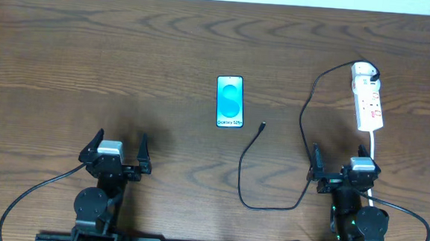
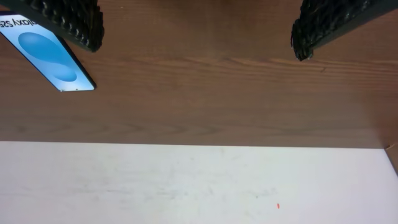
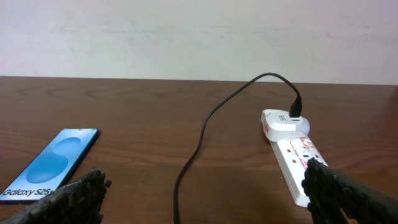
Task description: Plug charger to phone and switch on socket
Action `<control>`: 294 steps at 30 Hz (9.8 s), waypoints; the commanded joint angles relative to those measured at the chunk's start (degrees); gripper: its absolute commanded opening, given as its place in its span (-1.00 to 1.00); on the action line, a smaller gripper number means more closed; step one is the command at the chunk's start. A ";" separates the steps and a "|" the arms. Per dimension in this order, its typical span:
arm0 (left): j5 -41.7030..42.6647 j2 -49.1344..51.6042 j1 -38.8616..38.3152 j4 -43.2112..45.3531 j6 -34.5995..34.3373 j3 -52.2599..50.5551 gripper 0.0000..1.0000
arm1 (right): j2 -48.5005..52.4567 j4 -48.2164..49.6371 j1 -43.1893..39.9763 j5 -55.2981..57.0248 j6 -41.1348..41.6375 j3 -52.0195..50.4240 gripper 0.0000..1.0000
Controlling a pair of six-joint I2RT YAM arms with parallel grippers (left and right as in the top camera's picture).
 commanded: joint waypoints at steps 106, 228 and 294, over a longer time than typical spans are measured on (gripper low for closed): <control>-1.49 -0.39 0.35 -2.29 0.74 -0.98 0.96 | -0.31 -0.26 -0.22 0.11 -0.68 -0.09 0.98; 13.40 115.86 -17.79 -72.61 -29.49 118.03 0.96 | -0.31 -0.24 -0.22 0.11 -0.68 -0.09 0.99; 0.96 136.56 -28.02 -56.68 -33.27 114.51 0.96 | -0.31 -0.26 -0.22 0.11 -0.68 -0.09 0.98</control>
